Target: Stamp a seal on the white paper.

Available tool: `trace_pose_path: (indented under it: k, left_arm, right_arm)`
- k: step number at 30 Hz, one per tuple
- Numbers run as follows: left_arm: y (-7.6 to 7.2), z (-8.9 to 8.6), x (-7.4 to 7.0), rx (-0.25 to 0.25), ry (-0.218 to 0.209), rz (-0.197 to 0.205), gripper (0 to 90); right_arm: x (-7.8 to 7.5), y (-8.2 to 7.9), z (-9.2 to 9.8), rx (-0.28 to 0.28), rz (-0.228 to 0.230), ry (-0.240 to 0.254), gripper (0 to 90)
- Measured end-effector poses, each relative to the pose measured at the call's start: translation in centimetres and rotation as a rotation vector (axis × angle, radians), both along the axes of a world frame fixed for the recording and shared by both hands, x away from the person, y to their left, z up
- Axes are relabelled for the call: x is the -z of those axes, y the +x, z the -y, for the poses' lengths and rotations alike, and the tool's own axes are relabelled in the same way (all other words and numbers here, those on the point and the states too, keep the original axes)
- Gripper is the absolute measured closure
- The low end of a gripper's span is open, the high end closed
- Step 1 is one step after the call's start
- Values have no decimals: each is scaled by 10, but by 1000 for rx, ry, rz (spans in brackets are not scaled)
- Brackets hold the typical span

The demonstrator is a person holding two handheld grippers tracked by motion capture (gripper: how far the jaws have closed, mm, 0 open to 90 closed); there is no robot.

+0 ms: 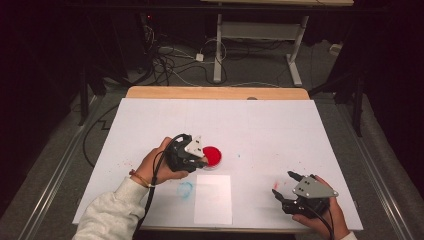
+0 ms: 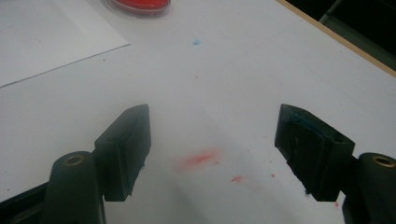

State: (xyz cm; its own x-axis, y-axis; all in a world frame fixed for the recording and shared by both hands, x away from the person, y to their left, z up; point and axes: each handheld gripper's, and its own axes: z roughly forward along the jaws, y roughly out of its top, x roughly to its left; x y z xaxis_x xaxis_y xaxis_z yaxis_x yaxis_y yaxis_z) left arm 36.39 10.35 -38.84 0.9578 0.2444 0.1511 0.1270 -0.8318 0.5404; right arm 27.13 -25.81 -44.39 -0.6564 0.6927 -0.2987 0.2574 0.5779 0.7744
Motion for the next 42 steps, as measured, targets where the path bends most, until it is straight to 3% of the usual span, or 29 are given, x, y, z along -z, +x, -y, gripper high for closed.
trace_pose_path:
  k: [7, 17, 25, 42]
  left_arm:
    - [-24, 0, -1, 25, -21, 35, 736]
    - [-48, 5, 5, 61, -14, 25, 736]
    - [-53, 13, 25, 86, 37, -26, 735]
    - [-53, 33, 52, 136, 115, -74, 736]
  right_arm:
    - [1, 0, -1, 3, -5, 0, 275]
    - [1, 0, -2, -4, -5, -2, 273]
    - [1, 0, -4, -8, -9, -7, 272]
    - [4, 0, -6, -26, -23, -28, 272]
